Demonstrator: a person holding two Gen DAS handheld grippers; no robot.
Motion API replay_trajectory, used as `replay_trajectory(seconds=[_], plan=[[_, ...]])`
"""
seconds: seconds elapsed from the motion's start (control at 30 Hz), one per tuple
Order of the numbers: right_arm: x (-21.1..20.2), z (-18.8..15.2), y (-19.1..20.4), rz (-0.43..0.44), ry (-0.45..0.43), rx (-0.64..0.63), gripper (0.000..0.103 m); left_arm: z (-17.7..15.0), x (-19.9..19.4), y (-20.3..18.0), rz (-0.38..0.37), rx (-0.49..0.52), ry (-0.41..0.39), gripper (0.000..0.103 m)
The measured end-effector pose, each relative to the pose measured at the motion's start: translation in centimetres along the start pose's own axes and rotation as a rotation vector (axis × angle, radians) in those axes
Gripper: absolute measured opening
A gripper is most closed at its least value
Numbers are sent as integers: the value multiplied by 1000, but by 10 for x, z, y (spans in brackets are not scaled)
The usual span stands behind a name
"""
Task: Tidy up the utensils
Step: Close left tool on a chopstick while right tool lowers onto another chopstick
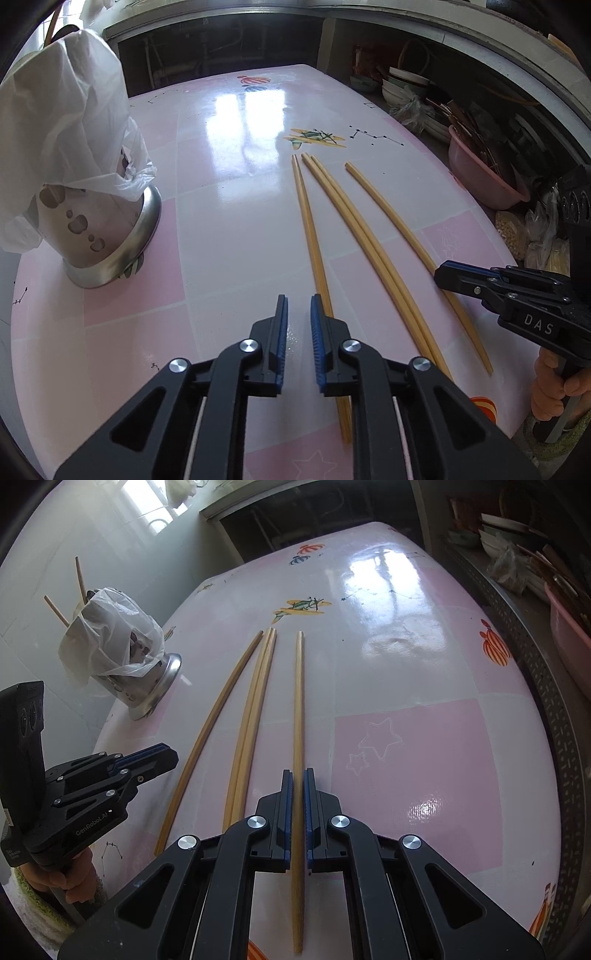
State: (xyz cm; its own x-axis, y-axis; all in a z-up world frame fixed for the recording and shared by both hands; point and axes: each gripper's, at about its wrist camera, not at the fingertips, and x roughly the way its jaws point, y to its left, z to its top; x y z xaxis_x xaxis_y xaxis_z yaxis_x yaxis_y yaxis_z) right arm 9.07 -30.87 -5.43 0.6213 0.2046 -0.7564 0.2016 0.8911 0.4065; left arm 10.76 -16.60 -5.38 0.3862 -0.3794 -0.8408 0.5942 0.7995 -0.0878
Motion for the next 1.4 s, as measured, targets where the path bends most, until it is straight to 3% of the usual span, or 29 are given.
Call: replay_trajectory(seconds=[0.27, 0.43, 0.67, 0.87, 0.93, 1.0, 1.03, 1.4], plan=[[-4, -4, -2, 0, 8, 11, 4, 4, 13, -12, 40, 52, -4, 15], [-4, -4, -2, 3, 11, 16, 4, 5, 10, -7, 0, 22, 1, 15], [-4, -5, -3, 5, 12, 17, 4, 7, 4, -15, -41, 41, -31, 32], [-4, -5, -4, 13, 12, 24, 4, 7, 15, -24, 20, 76, -16, 32], [-5, -5, -5, 13, 14, 26, 4, 7, 18, -23, 39, 71, -17, 29], [-5, -5, -5, 16, 17, 28, 4, 7, 18, -23, 49, 72, -19, 10], [-5, -5, -5, 18, 19, 29, 4, 7, 18, -22, 58, 73, -17, 7], [-12, -19, 2, 20, 52, 28, 4, -25, -13, 4, 64, -28, 27, 6]])
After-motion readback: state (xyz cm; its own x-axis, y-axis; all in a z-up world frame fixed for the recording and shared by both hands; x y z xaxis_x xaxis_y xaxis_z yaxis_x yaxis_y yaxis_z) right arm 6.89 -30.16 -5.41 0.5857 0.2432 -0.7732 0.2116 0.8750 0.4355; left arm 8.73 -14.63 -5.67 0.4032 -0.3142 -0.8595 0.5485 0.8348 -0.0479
